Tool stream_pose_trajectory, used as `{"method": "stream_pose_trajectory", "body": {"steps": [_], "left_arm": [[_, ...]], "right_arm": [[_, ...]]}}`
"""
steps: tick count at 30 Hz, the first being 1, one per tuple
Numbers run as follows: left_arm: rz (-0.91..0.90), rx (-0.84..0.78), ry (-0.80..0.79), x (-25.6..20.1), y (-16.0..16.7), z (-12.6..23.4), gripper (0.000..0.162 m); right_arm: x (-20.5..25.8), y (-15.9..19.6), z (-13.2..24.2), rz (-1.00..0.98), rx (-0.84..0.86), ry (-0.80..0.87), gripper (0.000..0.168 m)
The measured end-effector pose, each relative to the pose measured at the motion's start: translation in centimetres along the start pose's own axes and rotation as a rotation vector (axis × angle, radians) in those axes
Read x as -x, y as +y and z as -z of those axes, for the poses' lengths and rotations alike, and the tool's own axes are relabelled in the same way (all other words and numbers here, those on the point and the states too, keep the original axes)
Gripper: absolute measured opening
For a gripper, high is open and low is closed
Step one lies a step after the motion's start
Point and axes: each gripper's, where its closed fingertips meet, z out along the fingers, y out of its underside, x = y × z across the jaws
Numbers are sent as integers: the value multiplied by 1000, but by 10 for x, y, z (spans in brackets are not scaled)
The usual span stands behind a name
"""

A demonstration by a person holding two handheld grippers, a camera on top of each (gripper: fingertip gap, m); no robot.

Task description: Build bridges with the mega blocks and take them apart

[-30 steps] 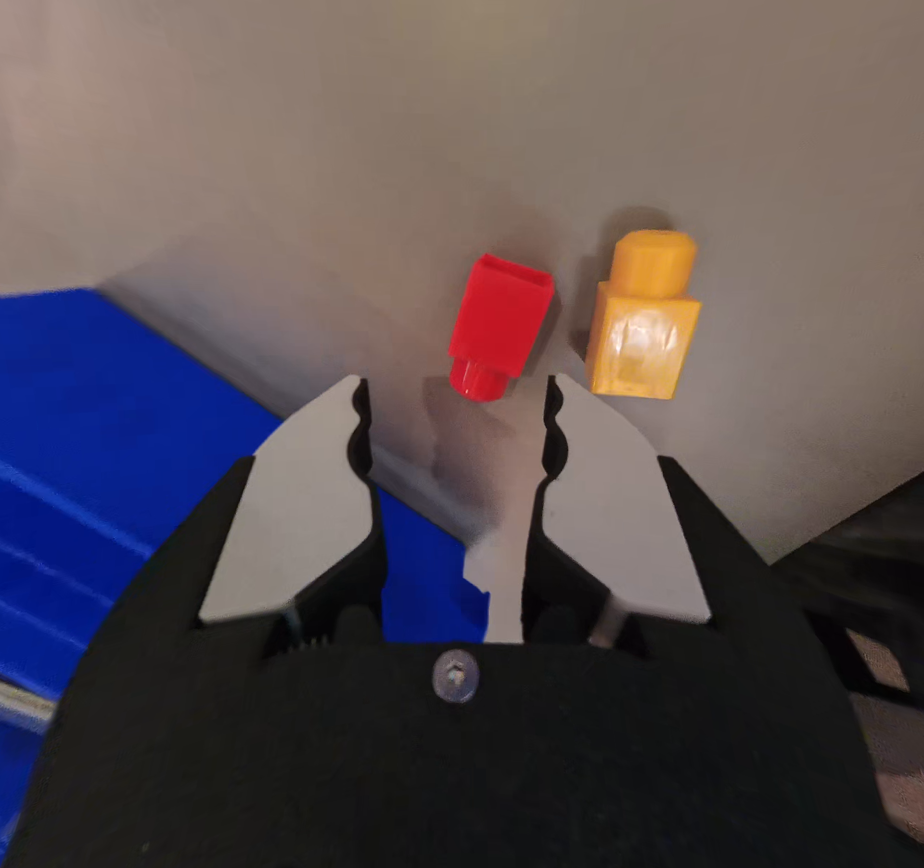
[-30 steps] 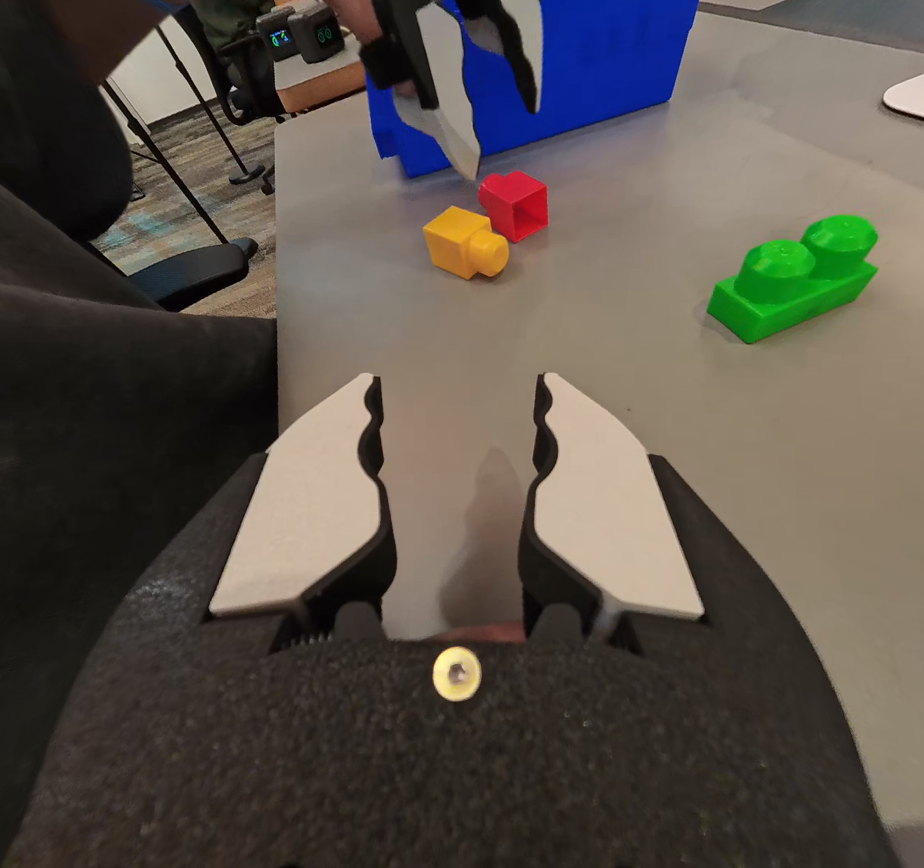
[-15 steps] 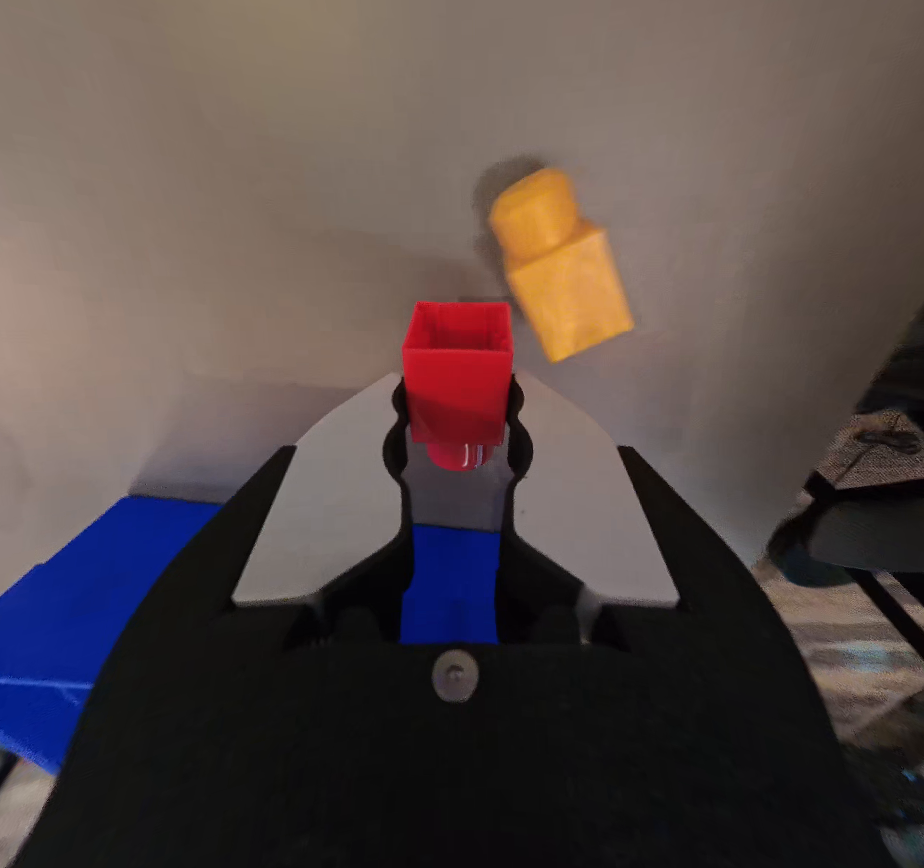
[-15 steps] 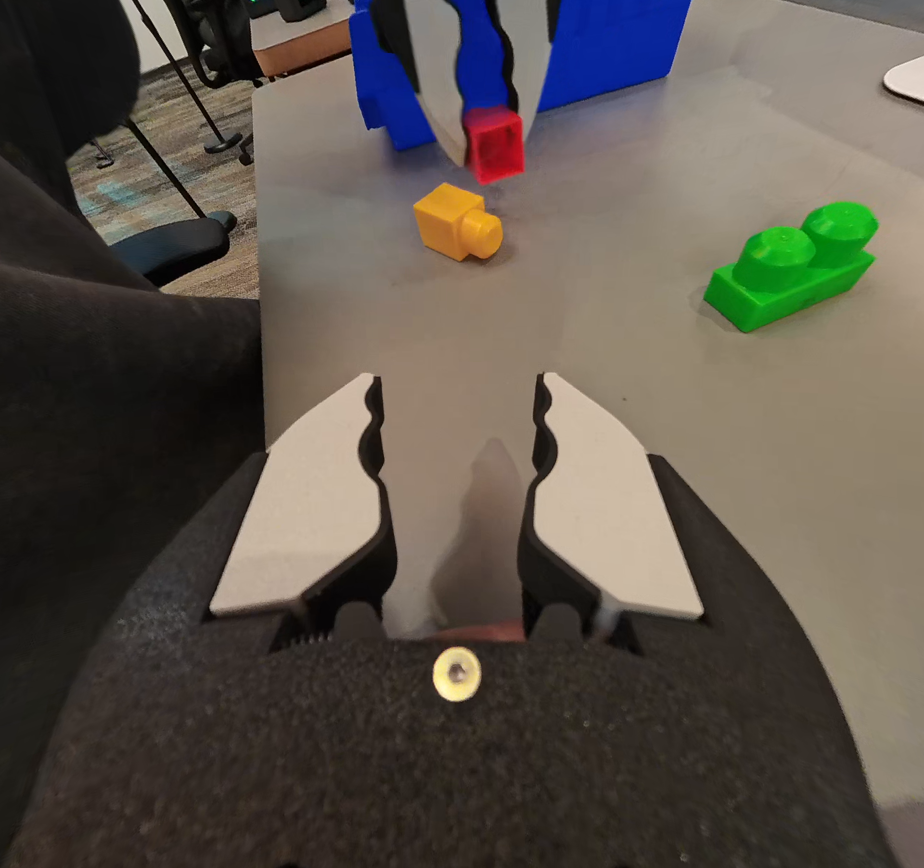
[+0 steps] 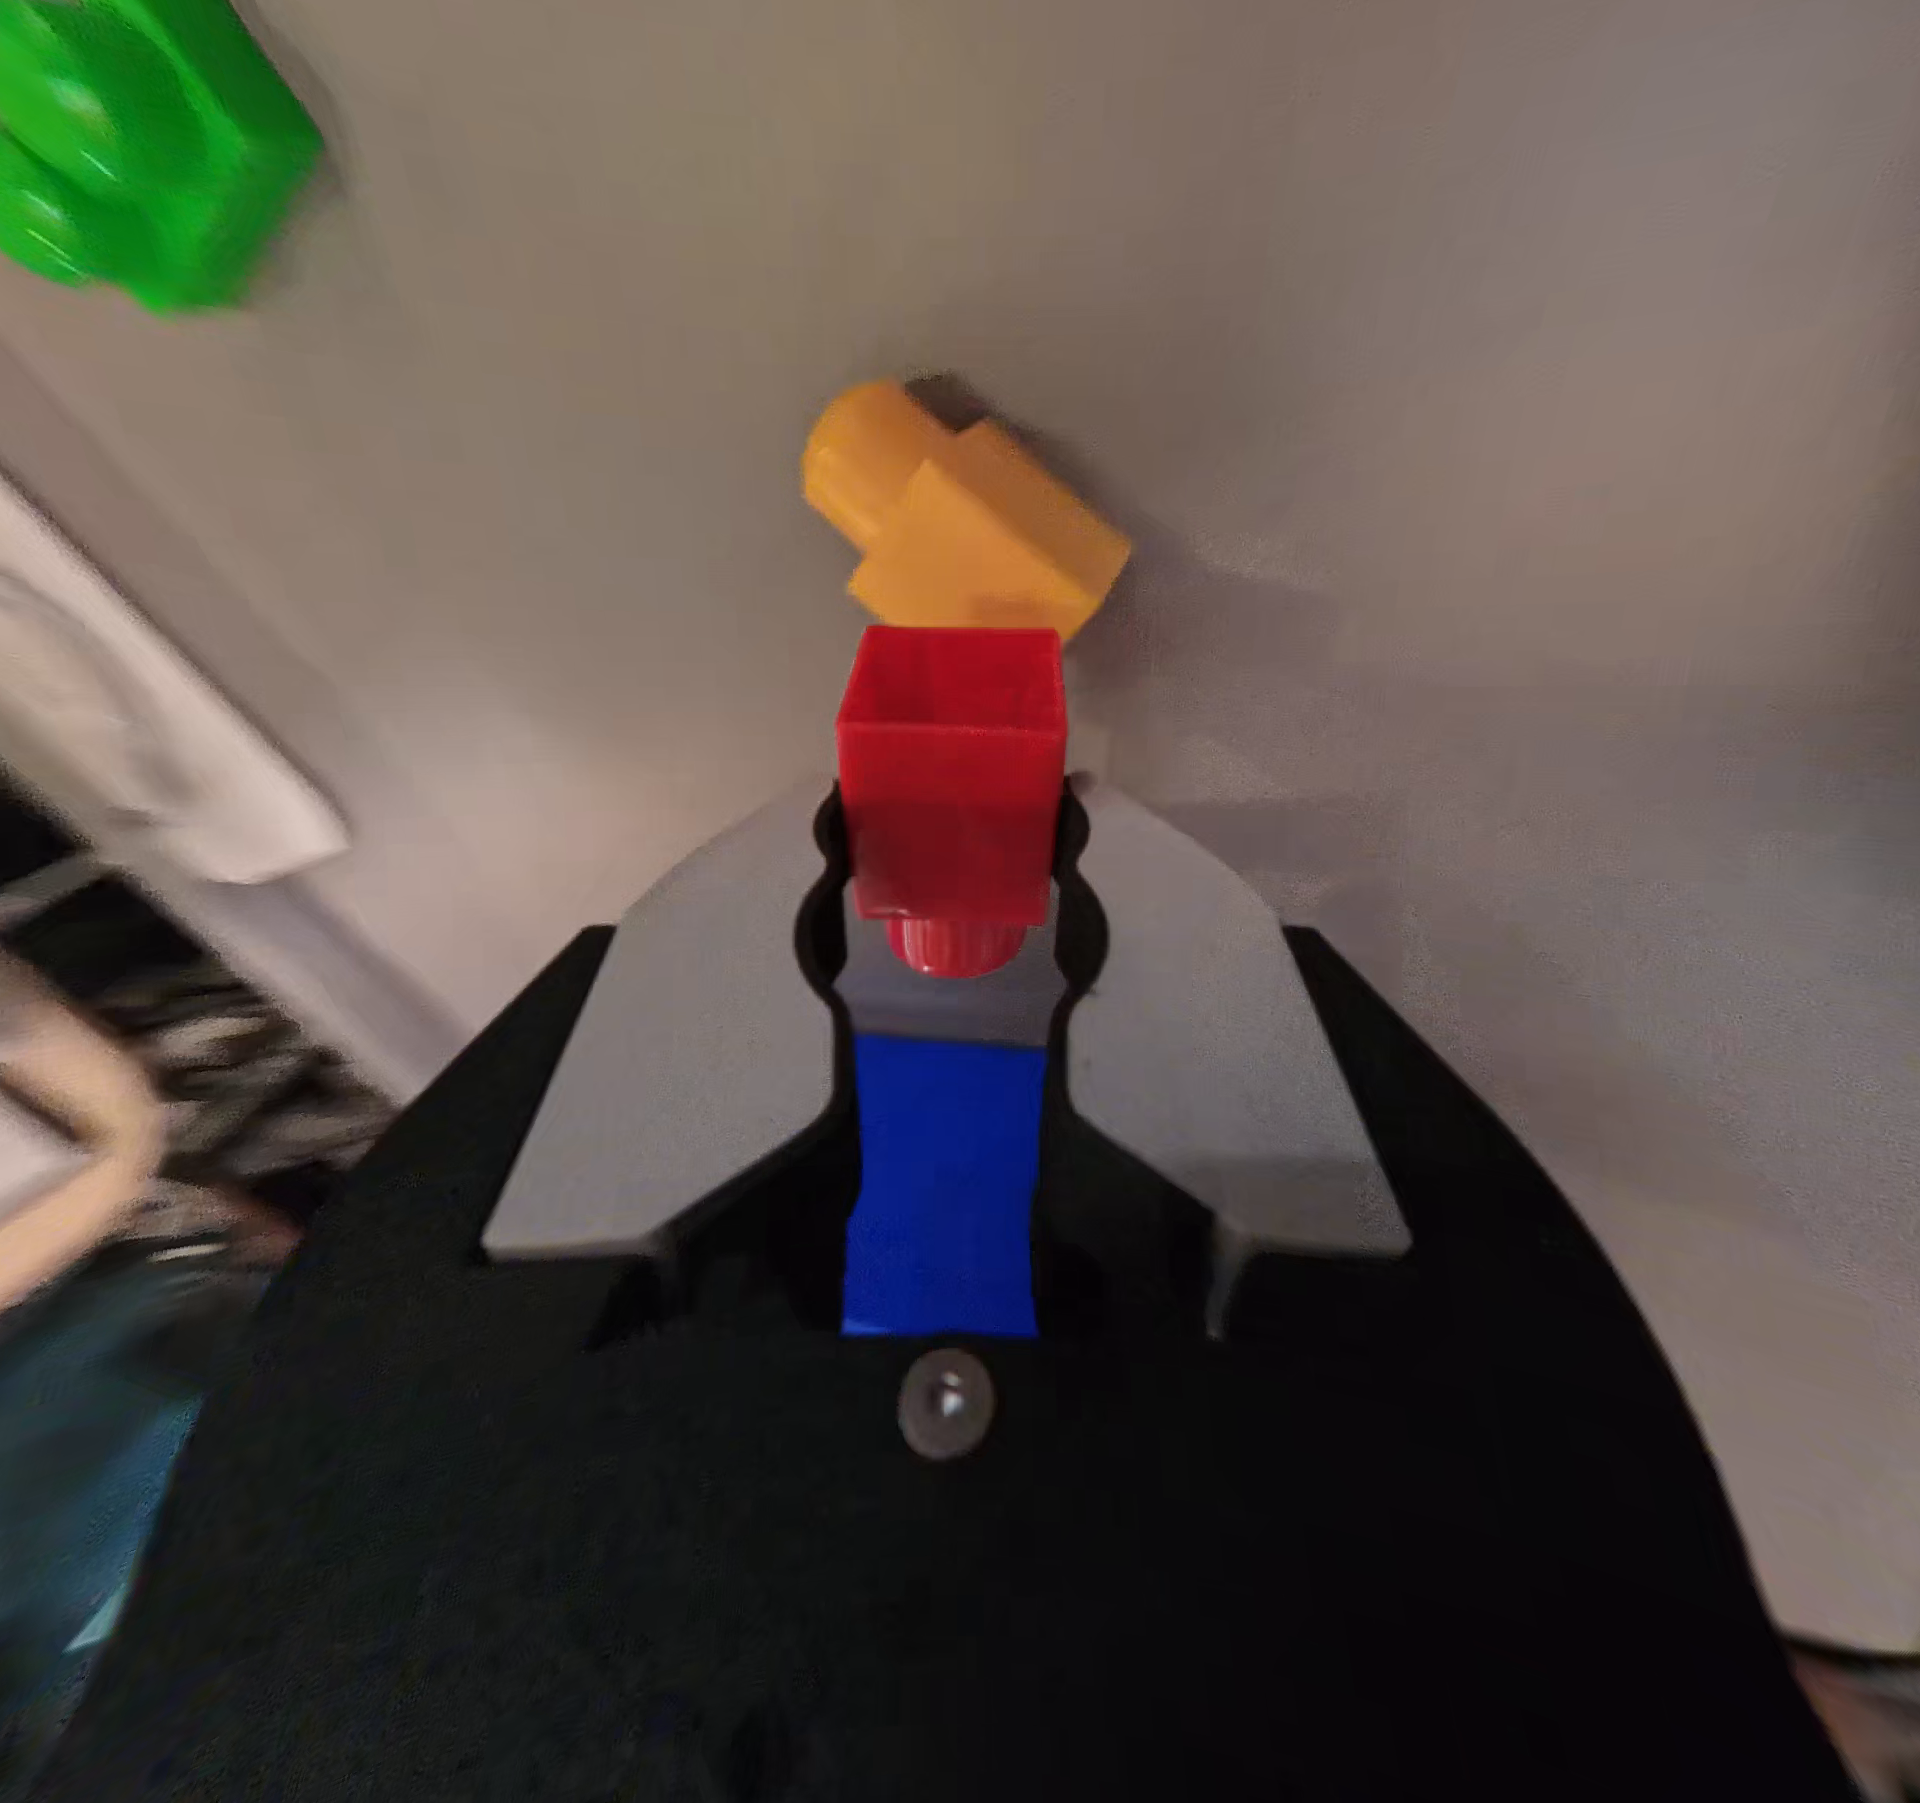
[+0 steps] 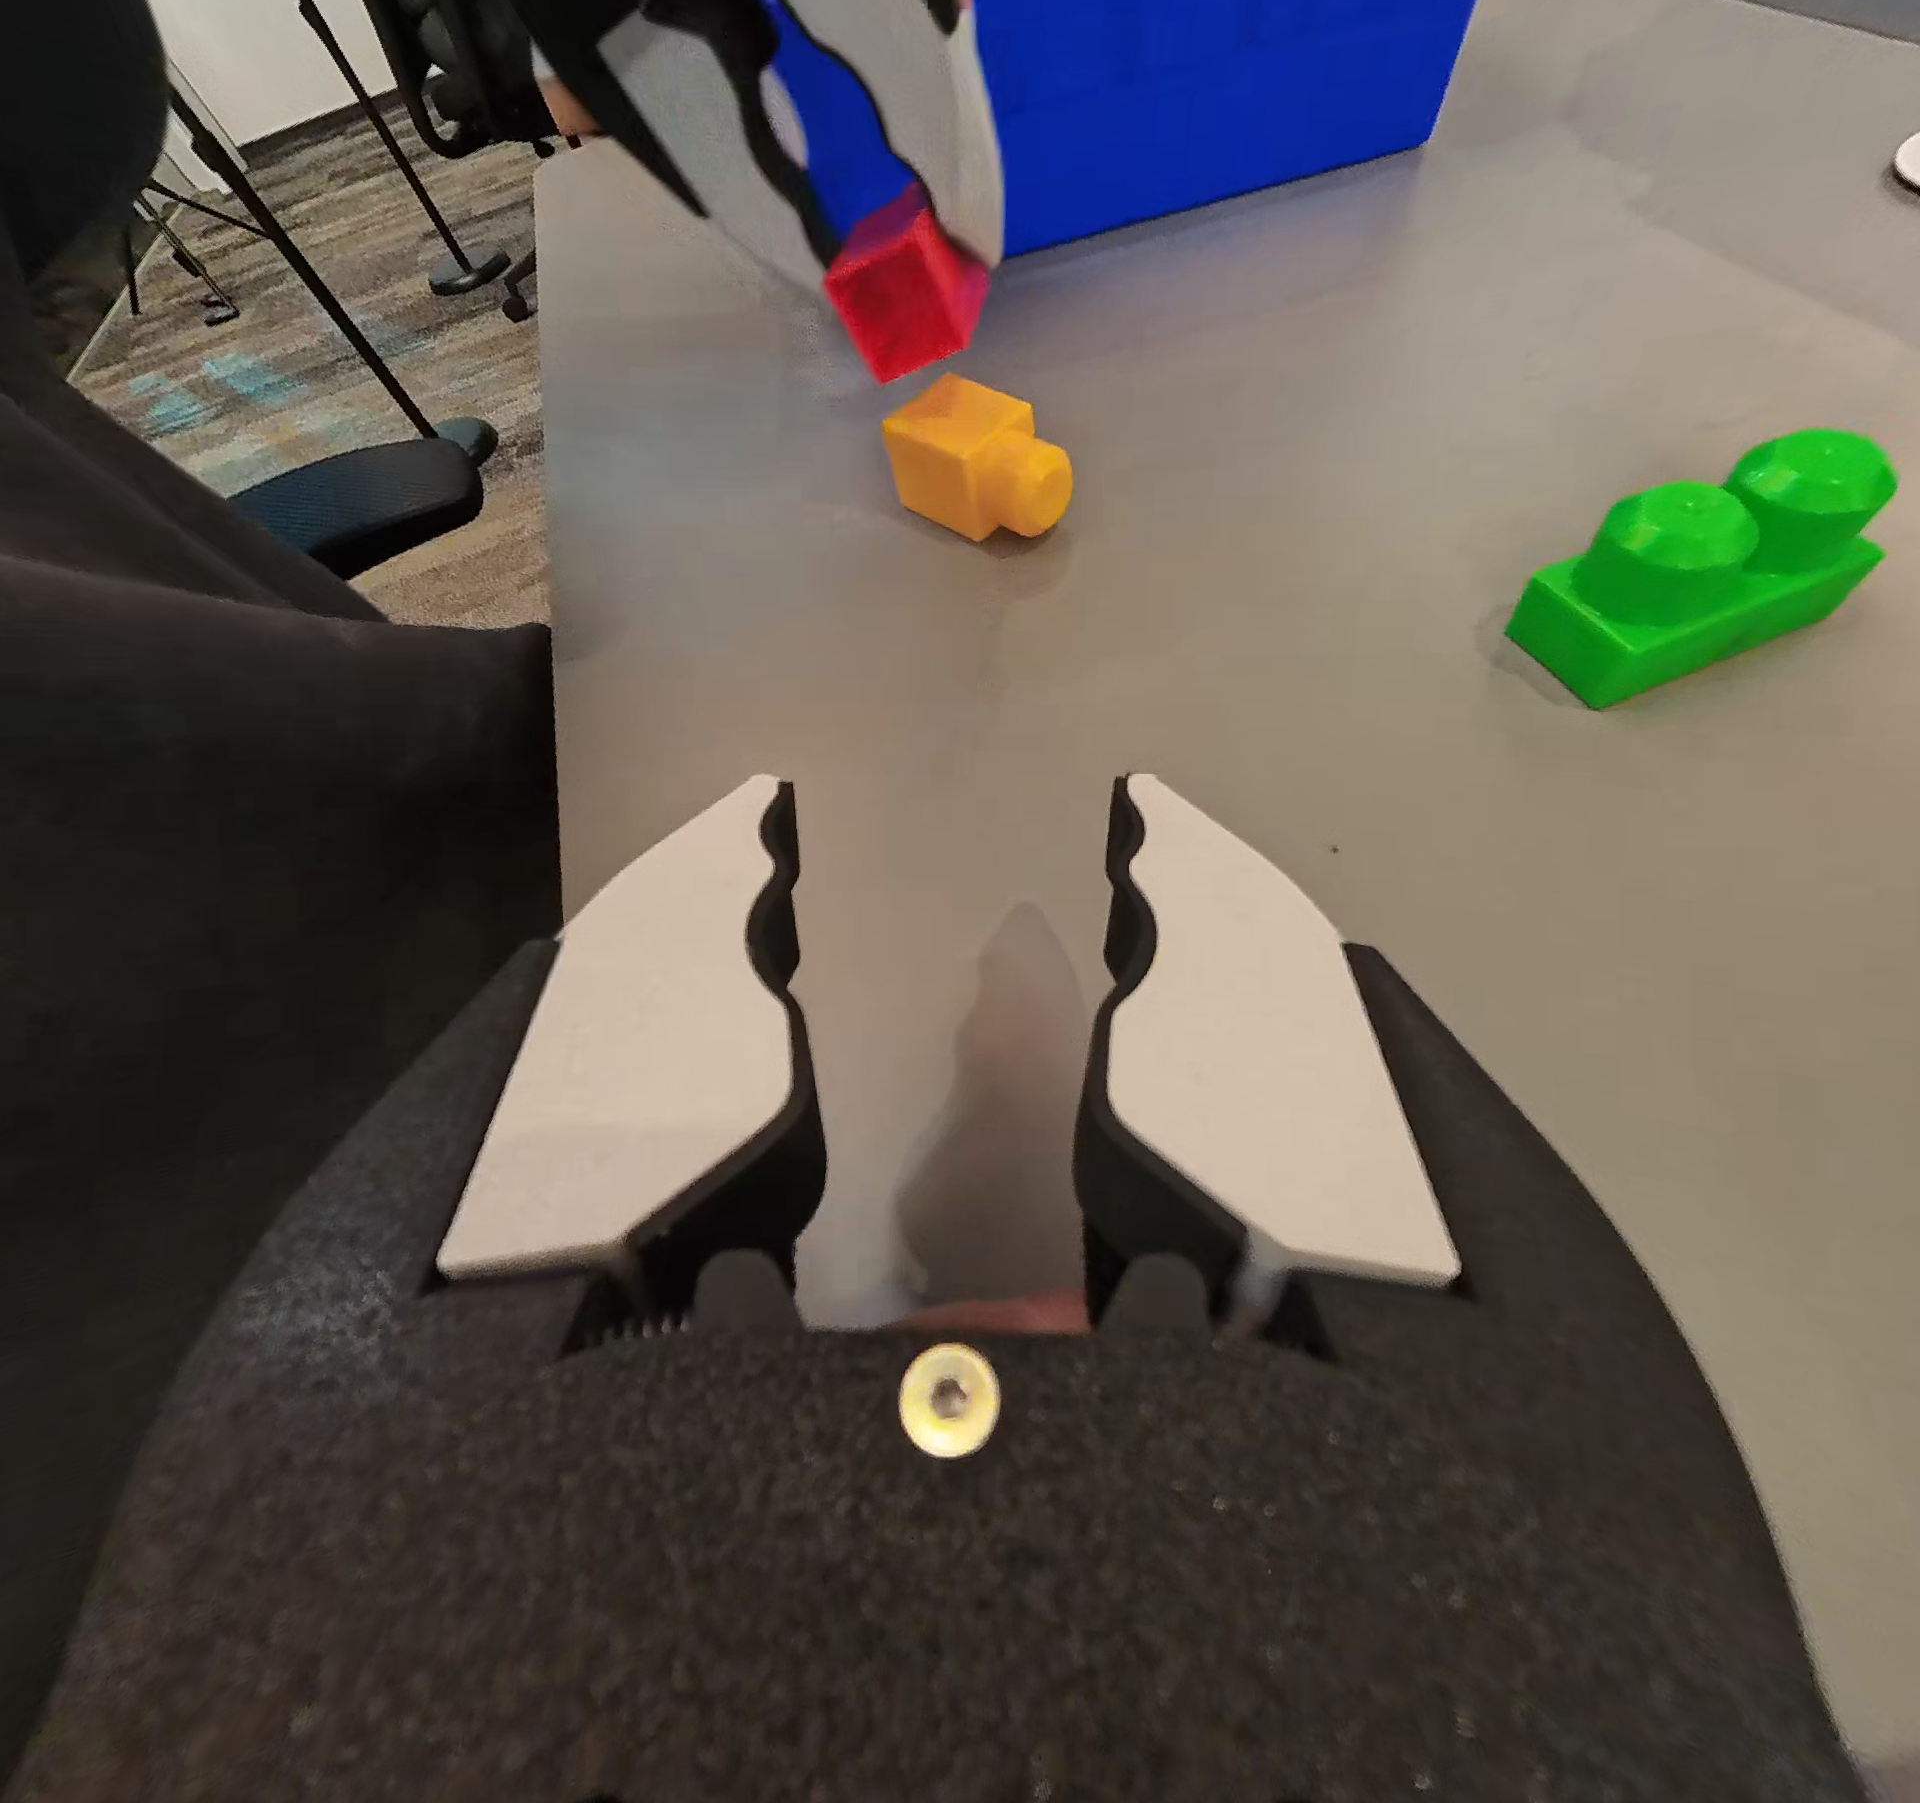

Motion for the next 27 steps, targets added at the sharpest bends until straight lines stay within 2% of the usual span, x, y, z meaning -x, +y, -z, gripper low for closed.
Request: {"method": "stream_pose_trajectory", "body": {"steps": [1, 3, 6, 11, 12, 15, 16, 19, 21, 24, 27], "left_arm": [[-105, 28, -53, 7, 2, 1, 36], [-227, -21, -44, 8, -5, 3, 36], [-302, -57, 57, 3, -12, 2, 36], [-422, -16, 101, 10, -13, -5, 39], [-434, -19, 112, 9, -15, -6, 41], [-419, 47, 117, 14, -8, -6, 66], [-389, 66, 122, 15, -3, -4, 65], [-245, 68, 123, 14, 11, 14, 65], [-56, 23, 49, 21, 14, 28, 61], [438, -87, -63, 34, 10, 39, 64], [949, -278, -102, 32, -6, 39, 65]], "right_arm": [[1, 0, -1, 5, 4, 2, 57], [2, 2, -2, 13, 17, 5, 57], [2, 4, -3, 20, 35, 14, 57], [-1, 6, -1, 23, 44, 25, 57], [-1, 6, -1, 20, 44, 25, 57], [-2, 7, 0, 11, 44, 21, 57], [-2, 6, 1, 10, 41, 21, 57], [-1, 5, 2, -5, 26, 2, 57], [-1, 4, 3, -20, 14, -9, 57], [-1, 2, 5, -38, -3, -23, 57], [-2, 0, 7, -54, -19, -35, 57]]}}
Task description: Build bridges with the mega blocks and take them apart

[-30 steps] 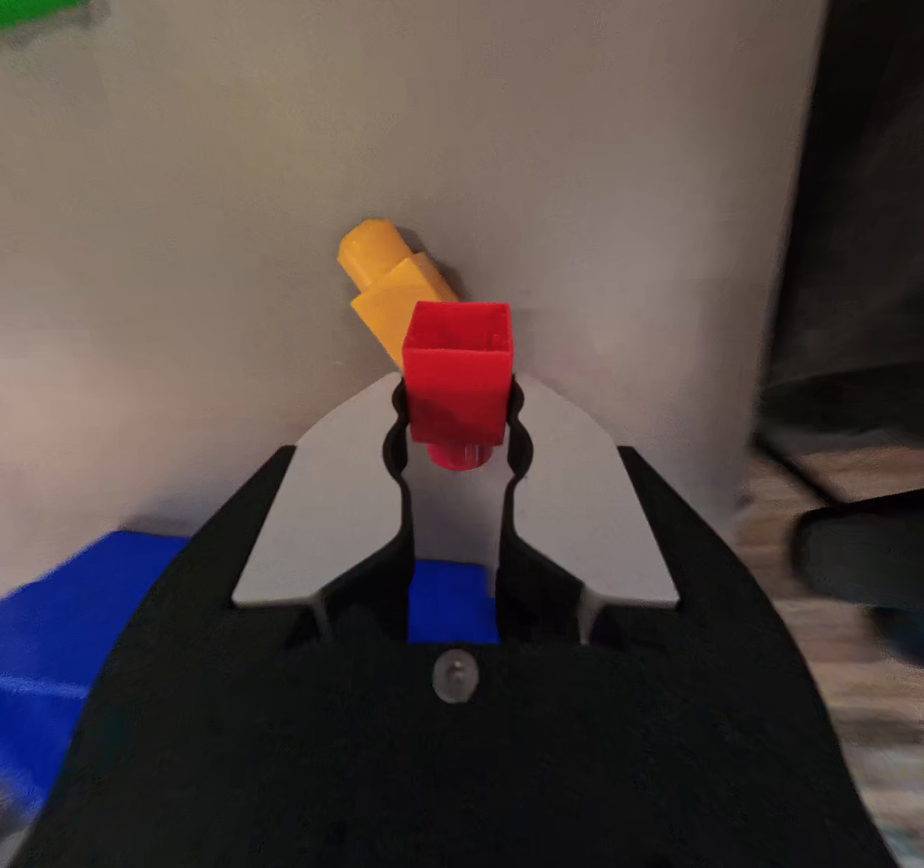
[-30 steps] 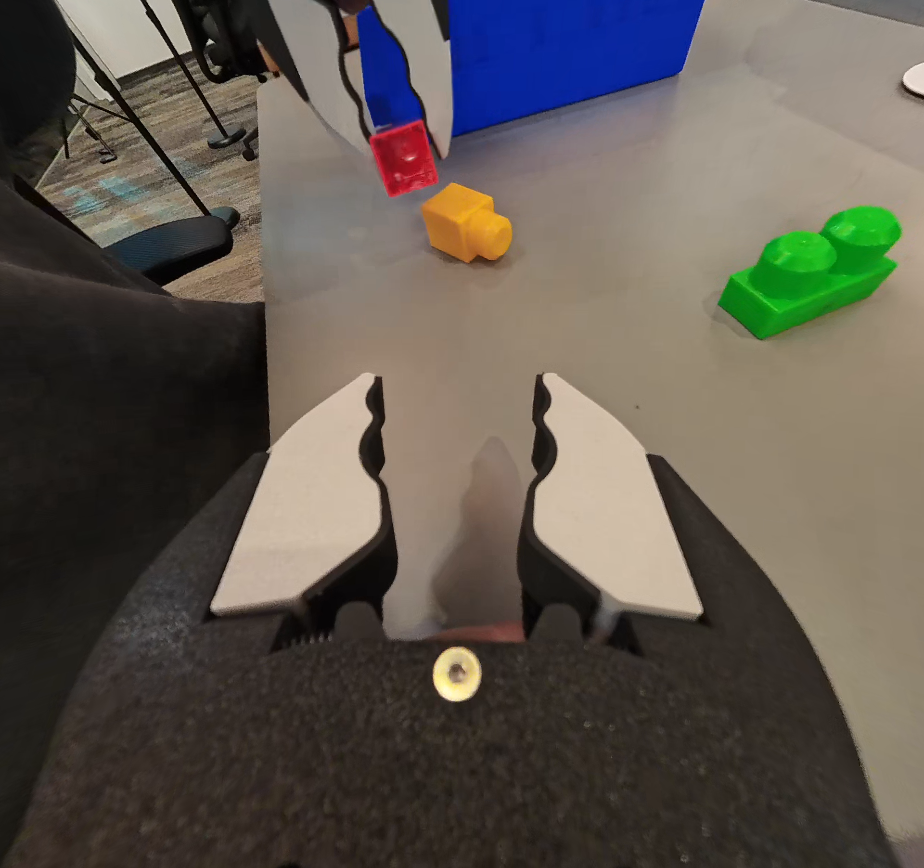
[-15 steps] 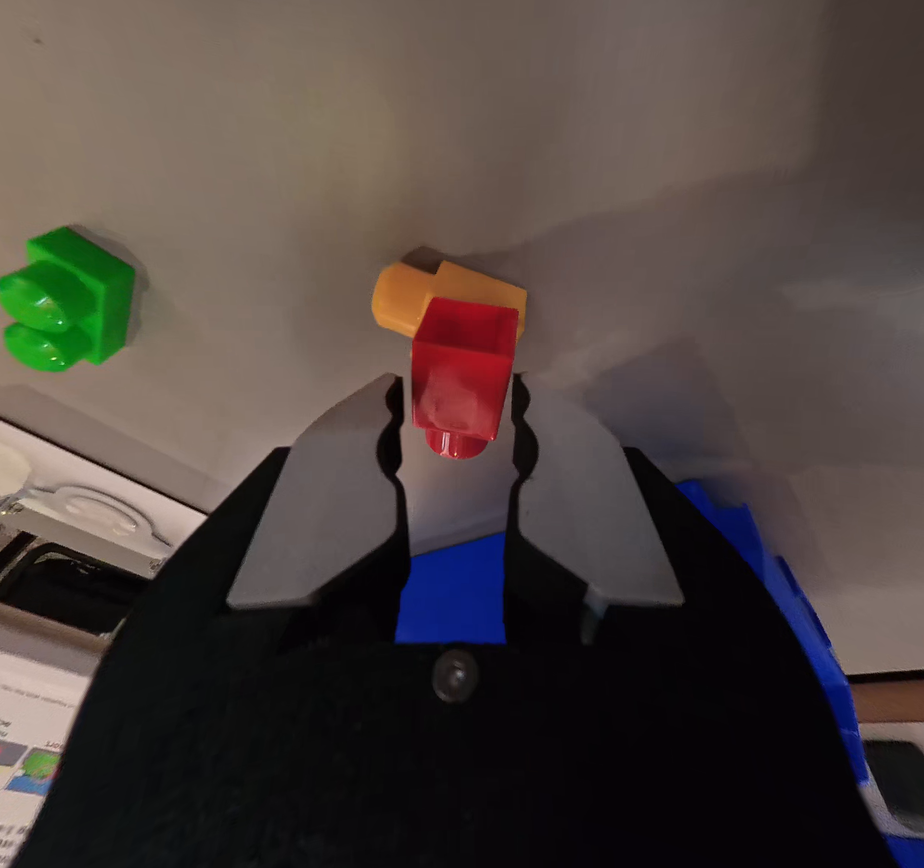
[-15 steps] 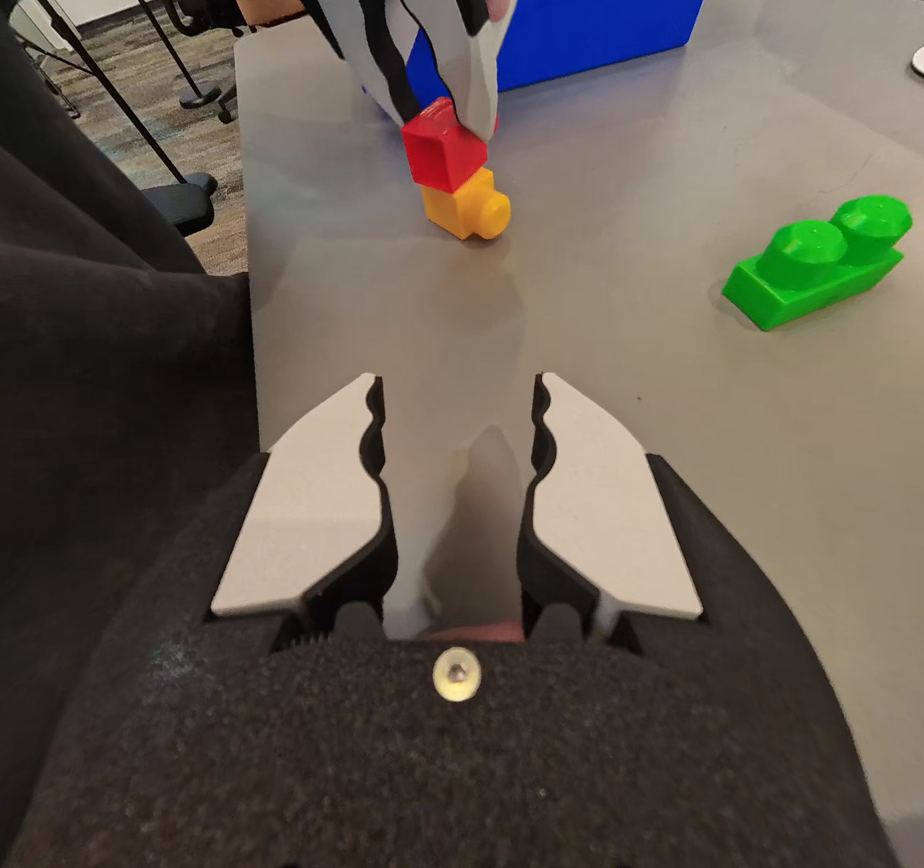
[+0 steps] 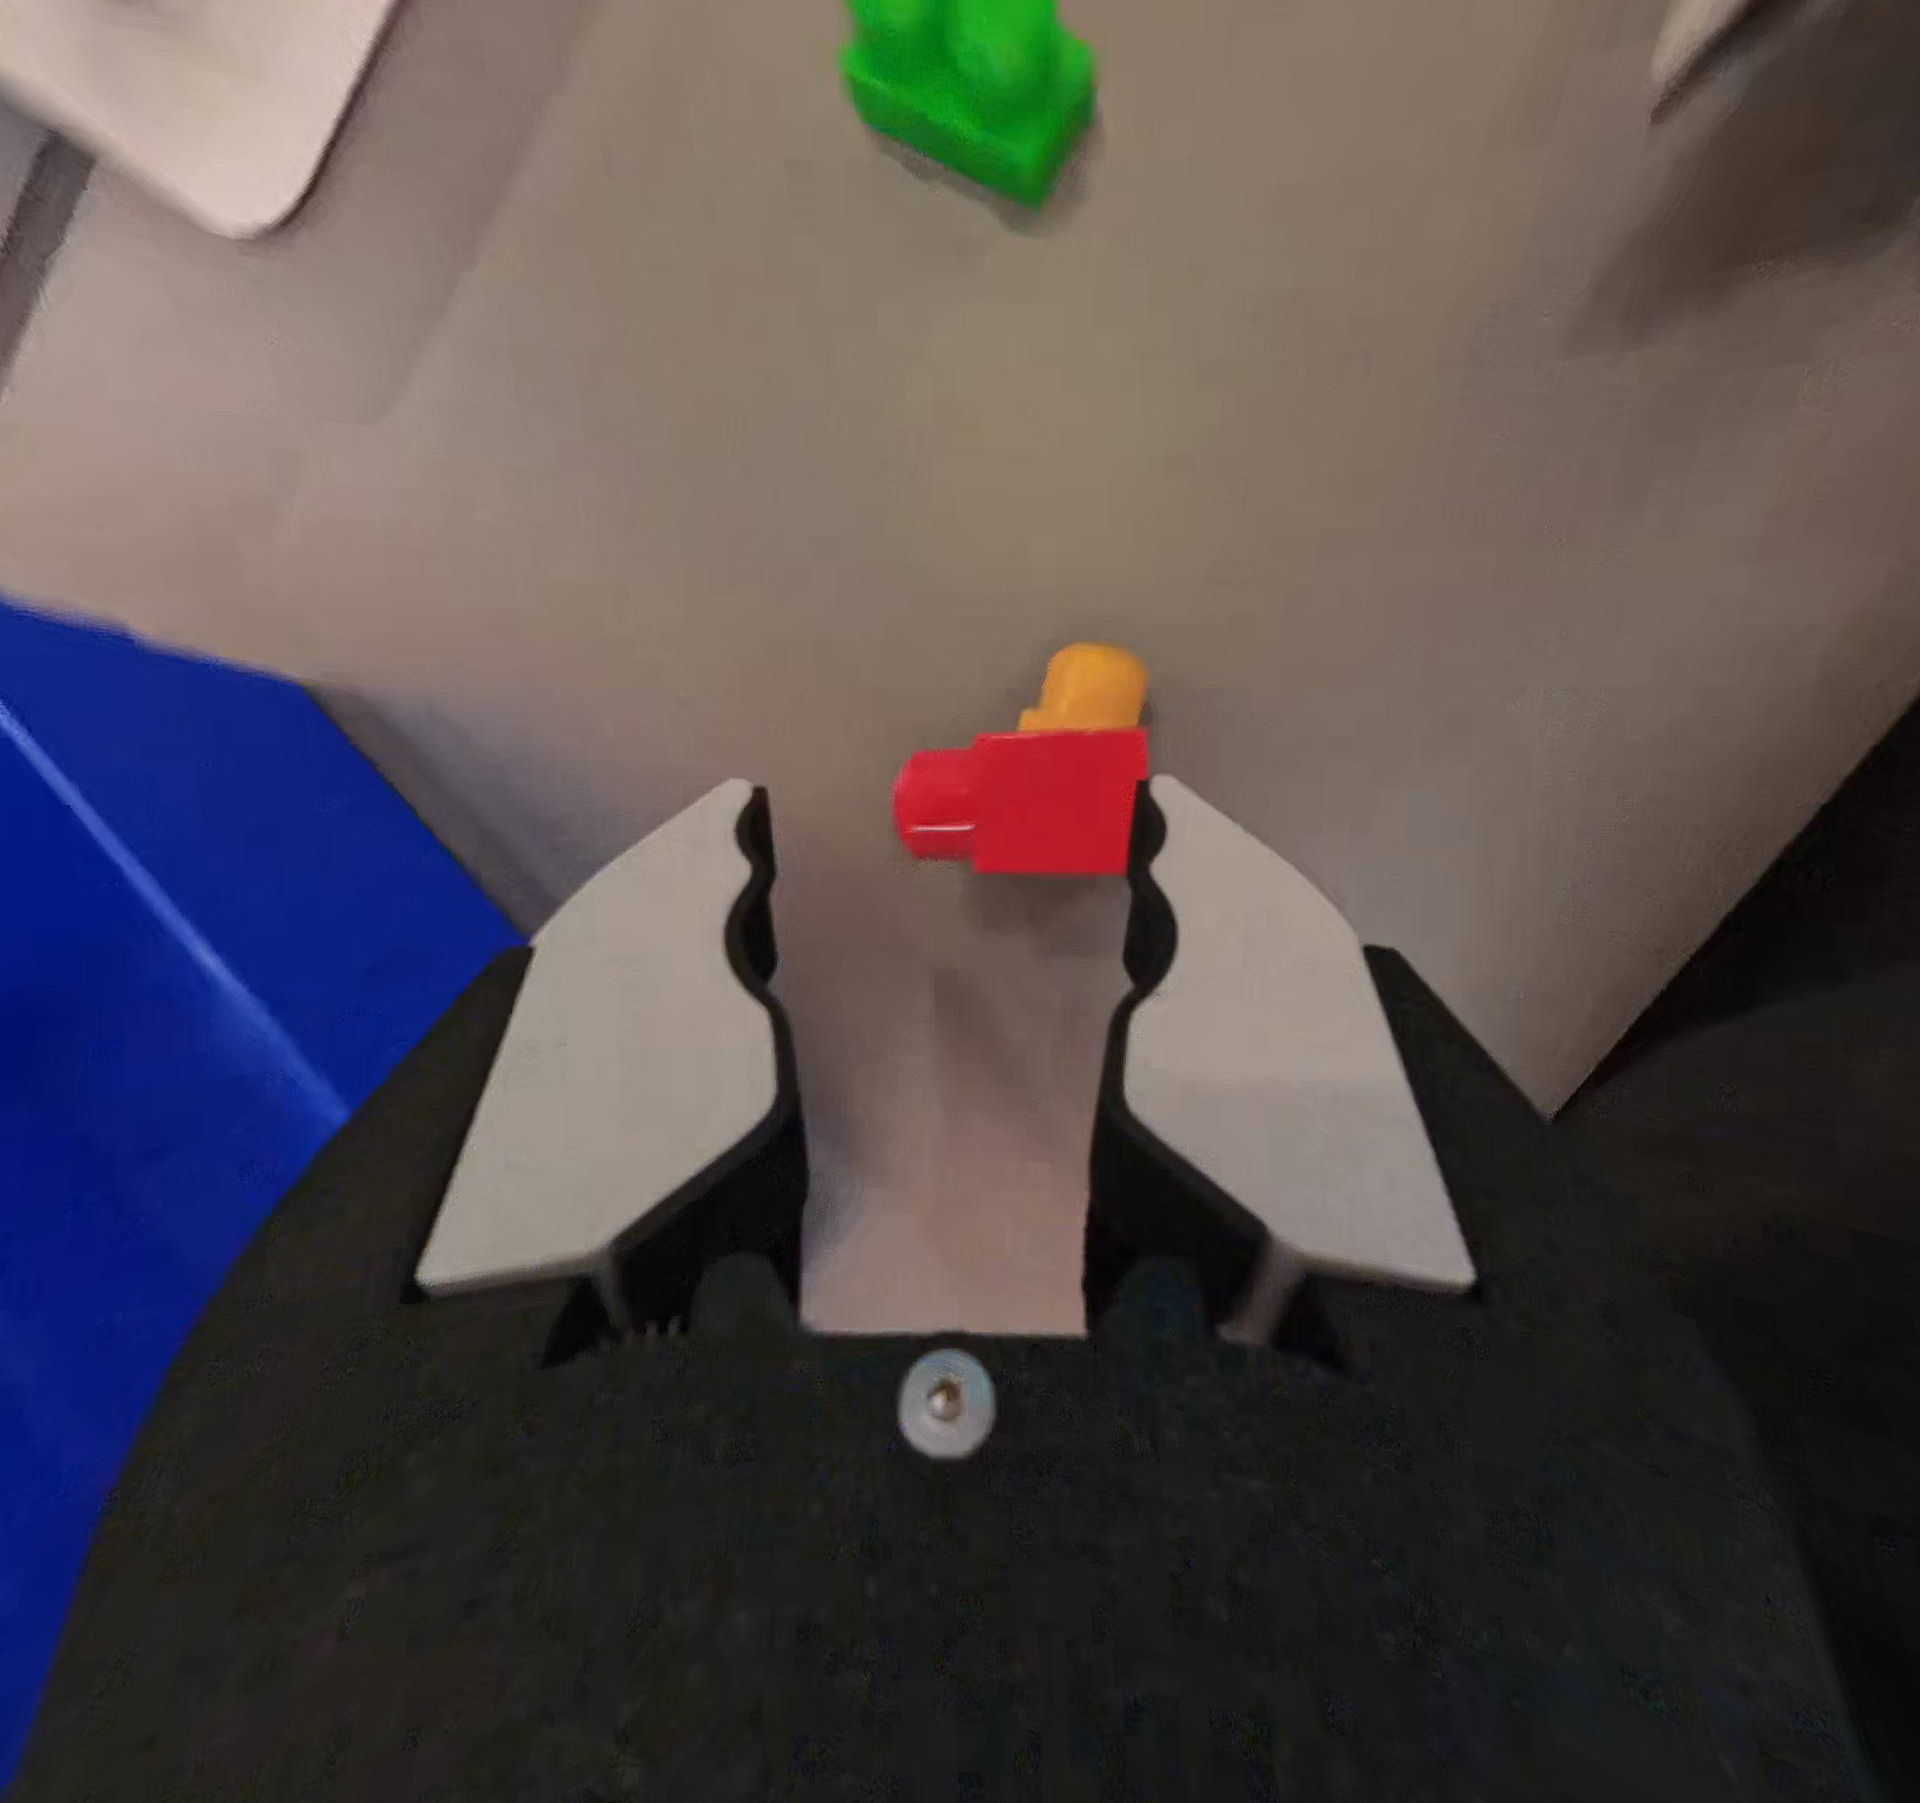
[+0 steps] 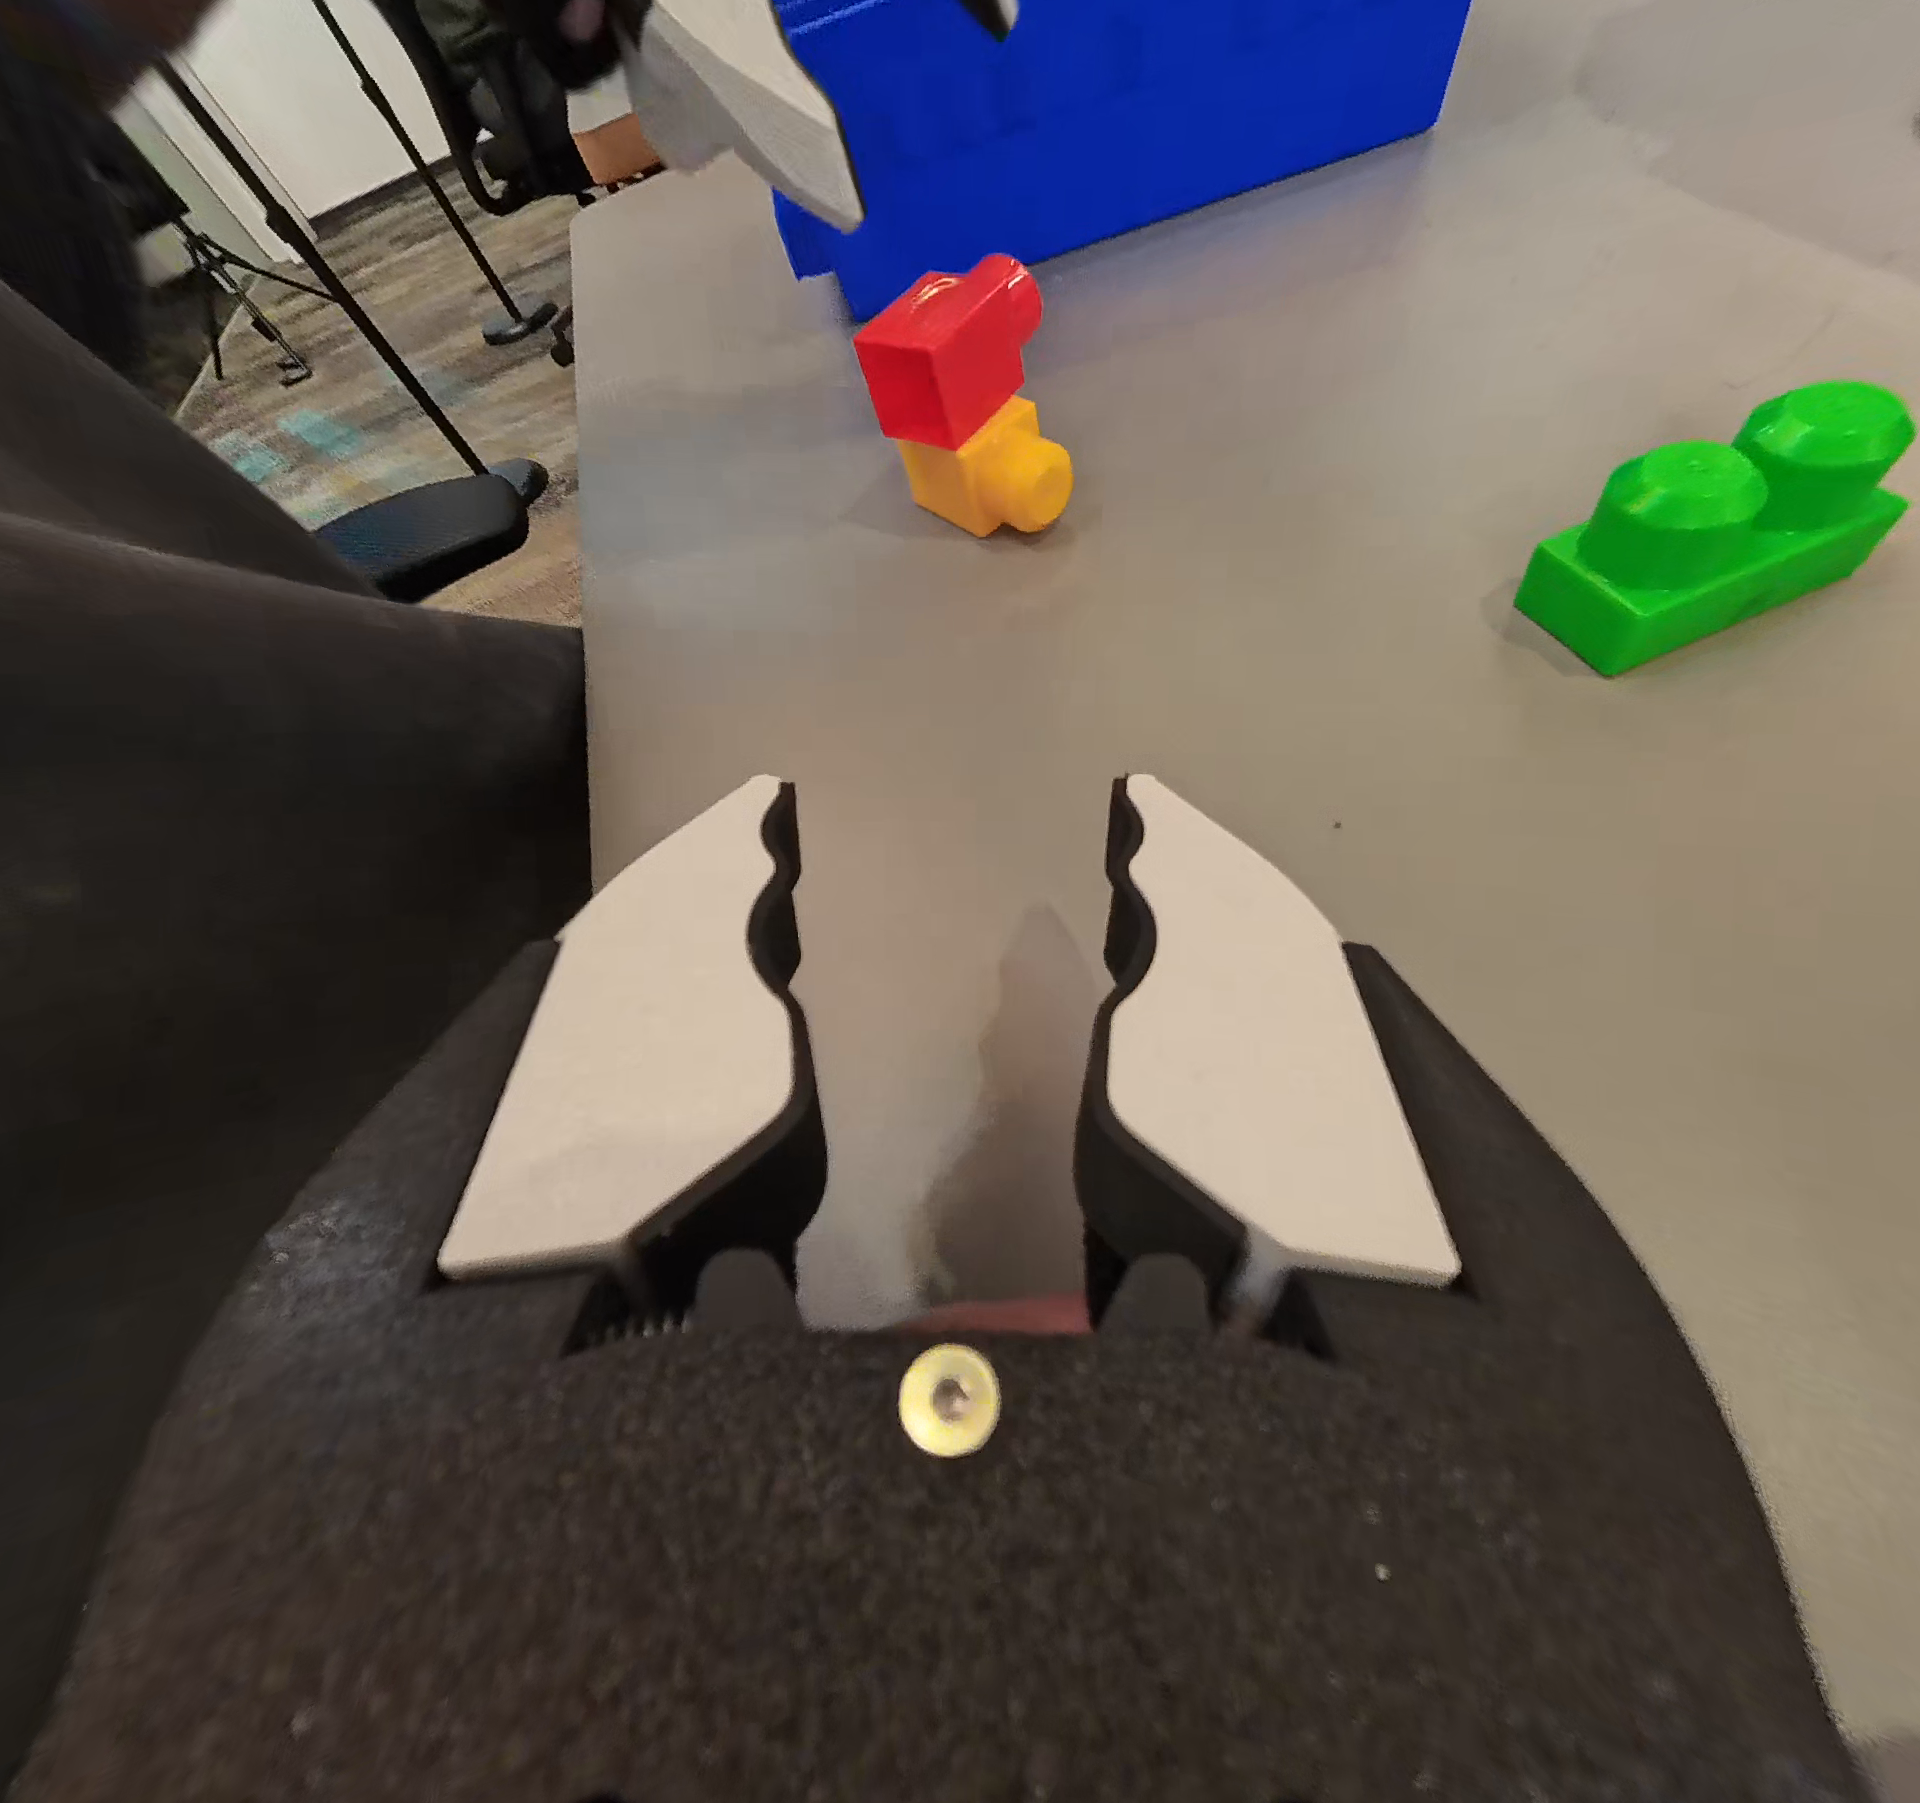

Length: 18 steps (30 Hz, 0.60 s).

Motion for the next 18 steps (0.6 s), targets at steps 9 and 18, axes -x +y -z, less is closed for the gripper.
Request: {"method": "stream_pose_trajectory", "body": {"steps": [9, 18], "left_arm": [[769, -80, 21, -46, 10, -27, 86], [815, -24, -82, -34, 27, -39, 92]], "right_arm": [[4, 0, 3, -4, -10, -28, 56], [6, -1, 8, -36, -33, -69, 55]]}}
